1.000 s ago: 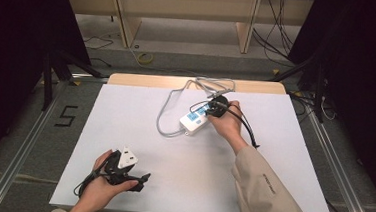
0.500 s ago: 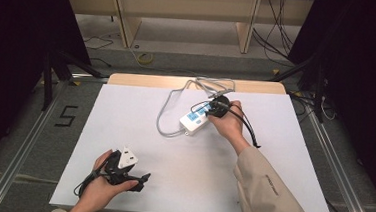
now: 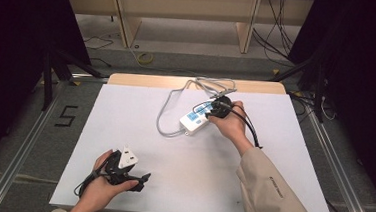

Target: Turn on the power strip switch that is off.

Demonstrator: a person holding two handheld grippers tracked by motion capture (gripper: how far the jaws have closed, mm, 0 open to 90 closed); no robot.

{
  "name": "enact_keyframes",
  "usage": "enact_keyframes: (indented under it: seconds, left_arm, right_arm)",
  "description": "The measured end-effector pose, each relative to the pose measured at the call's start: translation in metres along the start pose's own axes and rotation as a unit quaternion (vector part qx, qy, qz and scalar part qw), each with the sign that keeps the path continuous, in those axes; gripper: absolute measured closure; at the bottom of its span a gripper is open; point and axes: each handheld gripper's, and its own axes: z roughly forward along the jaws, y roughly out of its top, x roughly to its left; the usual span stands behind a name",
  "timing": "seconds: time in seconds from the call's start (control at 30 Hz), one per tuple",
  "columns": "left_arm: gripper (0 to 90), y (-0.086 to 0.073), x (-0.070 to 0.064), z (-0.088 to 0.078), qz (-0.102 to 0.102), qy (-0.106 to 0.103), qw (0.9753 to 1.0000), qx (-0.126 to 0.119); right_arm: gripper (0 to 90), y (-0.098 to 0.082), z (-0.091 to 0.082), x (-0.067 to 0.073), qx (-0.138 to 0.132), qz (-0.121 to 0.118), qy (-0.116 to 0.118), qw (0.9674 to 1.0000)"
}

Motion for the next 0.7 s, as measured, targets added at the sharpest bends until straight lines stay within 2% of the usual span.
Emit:
enact_keyframes:
  seconds: [0.17, 0.7]
  left_arm:
    - [14.2, 0.000, 0.000, 0.000, 0.001, 0.000, 1.0000, 0.001]
    - [14.2, 0.000, 0.000, 0.001, 0.000, 0.001, 1.0000, 0.003]
  right_arm:
    - [67.8, -0.002, -0.003, -0.001, 0.004, -0.005, 0.005, 1.0000]
    - [63.6, -0.007, -0.012, -0.004, 0.009, 0.001, 0.013, 0.9999]
